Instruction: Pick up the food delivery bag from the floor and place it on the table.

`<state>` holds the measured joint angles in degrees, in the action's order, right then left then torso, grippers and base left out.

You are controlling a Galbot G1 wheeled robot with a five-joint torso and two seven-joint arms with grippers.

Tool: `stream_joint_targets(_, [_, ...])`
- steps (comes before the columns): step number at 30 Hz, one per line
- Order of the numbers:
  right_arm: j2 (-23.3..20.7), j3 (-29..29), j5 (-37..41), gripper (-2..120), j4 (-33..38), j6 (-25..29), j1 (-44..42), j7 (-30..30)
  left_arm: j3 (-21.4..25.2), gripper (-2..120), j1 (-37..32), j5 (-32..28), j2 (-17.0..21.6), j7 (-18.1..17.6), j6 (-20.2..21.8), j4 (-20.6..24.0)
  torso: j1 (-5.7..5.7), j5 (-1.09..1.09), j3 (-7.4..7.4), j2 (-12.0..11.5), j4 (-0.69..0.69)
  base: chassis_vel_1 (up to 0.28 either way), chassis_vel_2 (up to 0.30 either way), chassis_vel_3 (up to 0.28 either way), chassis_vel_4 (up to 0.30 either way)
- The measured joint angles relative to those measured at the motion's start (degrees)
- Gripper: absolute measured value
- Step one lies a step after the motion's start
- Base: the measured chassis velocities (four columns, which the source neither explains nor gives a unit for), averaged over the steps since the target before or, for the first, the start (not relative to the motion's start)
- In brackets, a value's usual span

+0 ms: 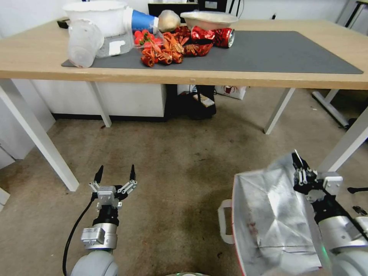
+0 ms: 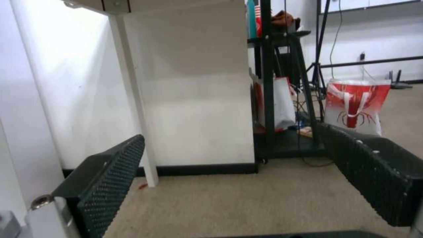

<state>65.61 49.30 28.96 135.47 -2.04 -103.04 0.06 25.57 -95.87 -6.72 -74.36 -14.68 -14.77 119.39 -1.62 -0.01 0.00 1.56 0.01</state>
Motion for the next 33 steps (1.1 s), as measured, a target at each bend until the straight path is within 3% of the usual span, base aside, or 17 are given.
stream_joint_targets(16, [-10.65, 3.81, 18.98, 0, 5.63, 2.16, 1.31, -11.41, 1.57, 98, 0.15, -2.97, 0.96, 3.69, -1.08, 1.58, 0.00, 0.01, 0.00, 0.00, 0.00, 0.000, 0.000, 0.000, 0.000])
stream_joint_targets(20, [-13.21, 5.84, 25.04, 0, 5.68, 2.28, 1.65, -16.09, 1.79, 98, 0.06, -2.94, 1.05, 4.08, -0.94, 2.22, 0.00, 0.02, 0.00, 0.00, 0.00, 0.000, 0.000, 0.000, 0.000])
stream_joint_targets(22, [-15.00, 7.35, 29.46, 0, 5.18, 3.08, 1.94, -21.67, 1.99, 99, -0.06, -2.35, 1.09, 3.81, -0.73, 2.59, 0.00, 0.02, 0.00, 0.00, 0.00, 0.000, 0.000, 0.000, 0.000])
stream_joint_targets(33, [-17.76, 11.58, 36.75, 0, 4.05, 2.23, 2.34, -34.62, 2.09, 100, -1.10, -2.55, 1.35, 3.58, -0.09, 4.62, 0.00, 0.02, 0.00, 0.00, 0.00, 0.000, 0.000, 0.000, 0.000])
